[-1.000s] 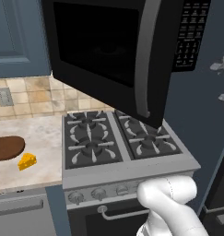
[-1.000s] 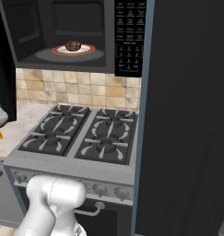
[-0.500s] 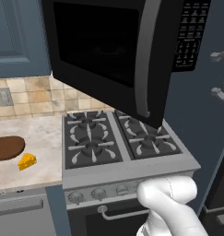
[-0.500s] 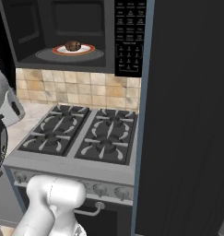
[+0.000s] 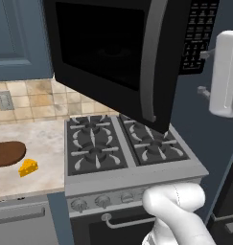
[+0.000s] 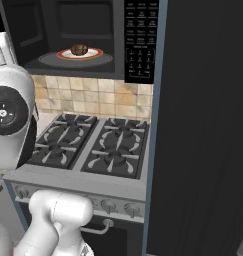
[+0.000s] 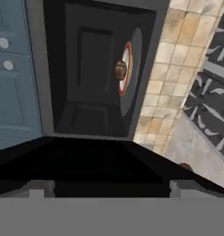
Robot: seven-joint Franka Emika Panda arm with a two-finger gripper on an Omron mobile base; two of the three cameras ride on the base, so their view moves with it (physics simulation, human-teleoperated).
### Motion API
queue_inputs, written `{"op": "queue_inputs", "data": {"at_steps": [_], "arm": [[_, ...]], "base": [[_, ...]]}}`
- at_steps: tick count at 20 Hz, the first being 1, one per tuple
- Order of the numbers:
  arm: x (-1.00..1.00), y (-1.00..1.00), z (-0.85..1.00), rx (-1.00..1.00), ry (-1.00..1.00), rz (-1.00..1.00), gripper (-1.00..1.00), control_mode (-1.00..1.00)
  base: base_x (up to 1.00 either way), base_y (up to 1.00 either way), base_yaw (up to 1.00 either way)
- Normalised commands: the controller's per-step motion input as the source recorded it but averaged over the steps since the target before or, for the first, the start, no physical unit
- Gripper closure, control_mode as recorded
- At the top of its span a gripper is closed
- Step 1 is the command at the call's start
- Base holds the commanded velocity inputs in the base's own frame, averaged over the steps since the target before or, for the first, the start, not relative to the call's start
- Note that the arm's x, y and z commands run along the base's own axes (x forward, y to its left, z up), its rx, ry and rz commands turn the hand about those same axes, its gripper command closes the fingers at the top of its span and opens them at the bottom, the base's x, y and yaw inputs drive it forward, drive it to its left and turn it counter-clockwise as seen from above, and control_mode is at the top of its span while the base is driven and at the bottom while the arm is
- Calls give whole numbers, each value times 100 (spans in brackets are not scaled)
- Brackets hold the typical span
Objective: Retrieve the reheated potato from the microwave, then place the potato, cheese, and condiment on the cutting board.
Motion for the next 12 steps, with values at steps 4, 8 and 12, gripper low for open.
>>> {"op": "queue_inputs", "data": {"at_steps": [4,8,12], "arm": [[54,23,-11,5,6,26,-100,-100],[48,24,-2,2,4,27,-100,-100],[28,36,-3,0,0,30,-100,-100]], "base": [[0,0,0],[0,0,0],[0,0,0]]}}
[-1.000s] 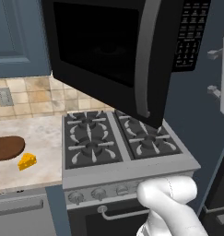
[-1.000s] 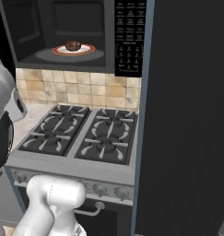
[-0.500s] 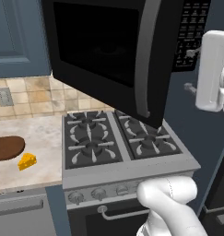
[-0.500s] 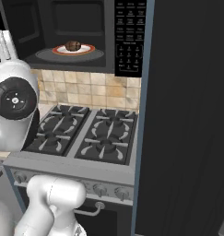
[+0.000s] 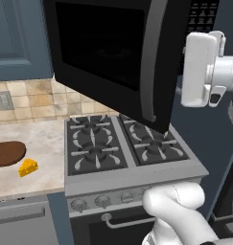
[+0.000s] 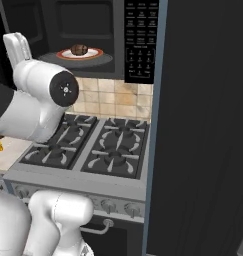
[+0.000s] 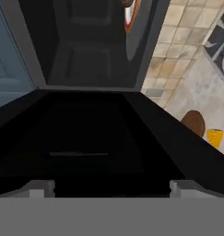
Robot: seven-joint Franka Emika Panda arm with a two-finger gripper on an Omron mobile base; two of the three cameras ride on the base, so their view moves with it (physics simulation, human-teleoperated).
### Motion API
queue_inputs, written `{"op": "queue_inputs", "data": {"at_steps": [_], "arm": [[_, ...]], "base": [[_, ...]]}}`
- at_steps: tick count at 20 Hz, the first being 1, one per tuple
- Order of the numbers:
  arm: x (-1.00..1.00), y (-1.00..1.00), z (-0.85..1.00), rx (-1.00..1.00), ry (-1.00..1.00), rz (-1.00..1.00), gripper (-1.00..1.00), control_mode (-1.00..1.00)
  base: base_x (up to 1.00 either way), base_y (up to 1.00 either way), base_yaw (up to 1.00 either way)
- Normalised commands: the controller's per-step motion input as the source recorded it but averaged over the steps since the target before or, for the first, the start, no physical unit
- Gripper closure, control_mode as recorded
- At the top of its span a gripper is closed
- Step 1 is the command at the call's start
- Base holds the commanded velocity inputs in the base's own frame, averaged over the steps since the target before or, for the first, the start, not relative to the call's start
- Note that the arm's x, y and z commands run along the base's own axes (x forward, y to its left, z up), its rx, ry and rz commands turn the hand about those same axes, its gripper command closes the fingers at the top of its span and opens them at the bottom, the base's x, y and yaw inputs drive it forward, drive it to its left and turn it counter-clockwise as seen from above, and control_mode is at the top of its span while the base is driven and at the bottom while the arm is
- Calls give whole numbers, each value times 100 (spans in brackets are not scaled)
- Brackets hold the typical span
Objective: Retrieve the reheated potato from the microwave, then place the potato, cheese, and condiment on the cutting board.
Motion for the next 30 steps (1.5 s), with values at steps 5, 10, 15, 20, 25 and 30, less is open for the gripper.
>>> {"op": "queue_inputs", "data": {"at_steps": [5,10,15,20,25,30], "arm": [[5,57,-12,0,-5,25,-100,-100],[0,55,-6,0,-11,21,-100,-100],[-8,58,-2,0,-10,18,-100,-100],[1,61,0,0,-2,12,-100,-100],[14,53,0,0,0,8,-100,-100],[11,53,-7,0,0,5,-100,-100]], "base": [[0,0,0],[0,0,0],[0,0,0],[0,0,0],[0,0,0],[0,0,0]]}}
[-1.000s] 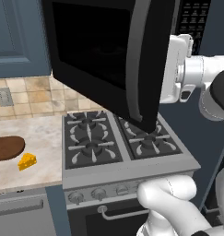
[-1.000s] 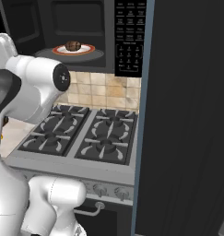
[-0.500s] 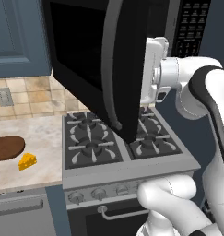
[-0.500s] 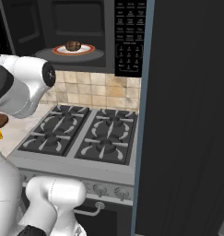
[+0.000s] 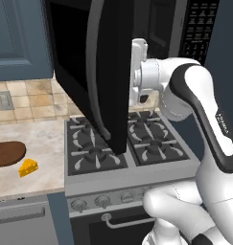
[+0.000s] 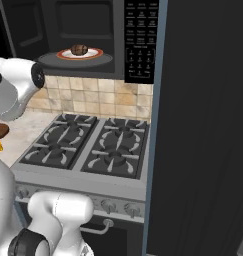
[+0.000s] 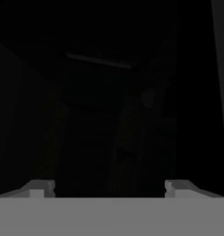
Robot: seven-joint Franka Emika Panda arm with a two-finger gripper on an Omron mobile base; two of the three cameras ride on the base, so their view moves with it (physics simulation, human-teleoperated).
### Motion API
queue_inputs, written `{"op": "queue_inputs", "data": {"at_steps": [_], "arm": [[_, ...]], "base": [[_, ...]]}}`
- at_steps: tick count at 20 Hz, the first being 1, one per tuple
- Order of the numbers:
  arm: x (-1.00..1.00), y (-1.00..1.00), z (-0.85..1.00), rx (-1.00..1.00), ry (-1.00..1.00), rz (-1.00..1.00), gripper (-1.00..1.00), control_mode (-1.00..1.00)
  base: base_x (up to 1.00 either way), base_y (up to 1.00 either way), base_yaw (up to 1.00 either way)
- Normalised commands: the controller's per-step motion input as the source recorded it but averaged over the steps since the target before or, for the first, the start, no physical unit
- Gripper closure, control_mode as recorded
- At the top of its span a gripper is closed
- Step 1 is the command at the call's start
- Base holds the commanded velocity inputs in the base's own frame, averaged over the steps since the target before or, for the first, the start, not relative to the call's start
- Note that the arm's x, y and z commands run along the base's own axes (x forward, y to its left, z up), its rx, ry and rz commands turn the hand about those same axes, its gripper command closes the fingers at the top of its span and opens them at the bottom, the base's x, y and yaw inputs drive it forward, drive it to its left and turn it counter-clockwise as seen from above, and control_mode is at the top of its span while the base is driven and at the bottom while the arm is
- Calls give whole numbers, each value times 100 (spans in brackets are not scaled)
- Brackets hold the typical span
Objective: Retrieve the reheated potato from the microwave, then place the potato, cheese, and condiment on the cutting board.
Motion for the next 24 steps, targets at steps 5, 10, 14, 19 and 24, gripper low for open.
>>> {"op": "queue_inputs", "data": {"at_steps": [5,10,14,19,24], "arm": [[12,42,-2,-4,0,1,-100,-100],[14,13,0,-8,0,0,-100,-100],[4,-16,0,-11,0,0,-100,-100],[1,-40,2,-8,-2,0,-100,-100],[0,-59,0,-9,-11,0,-100,-100]], "base": [[0,0,0],[0,0,0],[0,0,0],[0,0,0],[0,0,0]]}}
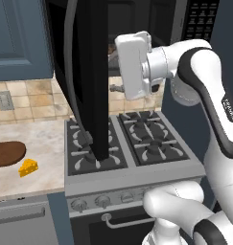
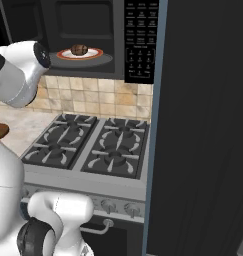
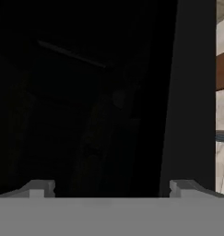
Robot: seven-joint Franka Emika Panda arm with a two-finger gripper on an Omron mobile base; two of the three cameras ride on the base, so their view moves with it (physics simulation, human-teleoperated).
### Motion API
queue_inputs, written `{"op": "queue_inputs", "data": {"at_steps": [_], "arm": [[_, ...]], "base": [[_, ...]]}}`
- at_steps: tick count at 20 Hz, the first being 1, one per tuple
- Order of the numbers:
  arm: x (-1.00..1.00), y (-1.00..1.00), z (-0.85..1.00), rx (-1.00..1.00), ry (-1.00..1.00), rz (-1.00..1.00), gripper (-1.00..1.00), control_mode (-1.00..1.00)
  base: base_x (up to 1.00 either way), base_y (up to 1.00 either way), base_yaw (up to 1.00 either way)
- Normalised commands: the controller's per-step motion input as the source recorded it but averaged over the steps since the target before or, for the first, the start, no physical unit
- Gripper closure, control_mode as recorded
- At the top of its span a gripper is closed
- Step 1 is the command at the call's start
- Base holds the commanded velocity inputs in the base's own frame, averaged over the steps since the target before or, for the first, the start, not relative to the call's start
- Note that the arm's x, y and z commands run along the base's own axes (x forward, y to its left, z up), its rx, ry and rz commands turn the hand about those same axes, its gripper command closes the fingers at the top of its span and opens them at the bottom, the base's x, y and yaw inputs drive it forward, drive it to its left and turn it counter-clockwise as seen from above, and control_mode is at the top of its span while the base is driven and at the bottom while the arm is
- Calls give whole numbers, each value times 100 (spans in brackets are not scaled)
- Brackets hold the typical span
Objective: Retrieve the reheated potato from the microwave, then place the potato, cheese, and condiment on the cutting board.
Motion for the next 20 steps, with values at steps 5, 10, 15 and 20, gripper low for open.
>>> {"op": "queue_inputs", "data": {"at_steps": [5,10,15,20], "arm": [[0,-61,0,-15,-19,0,-100,-100],[7,-54,-3,-24,-29,0,-100,-100],[10,-45,-1,-33,-38,0,-100,-100],[29,-35,0,-30,-33,-5,-100,-100]], "base": [[0,0,0],[0,0,0],[0,0,0],[0,0,0]]}}
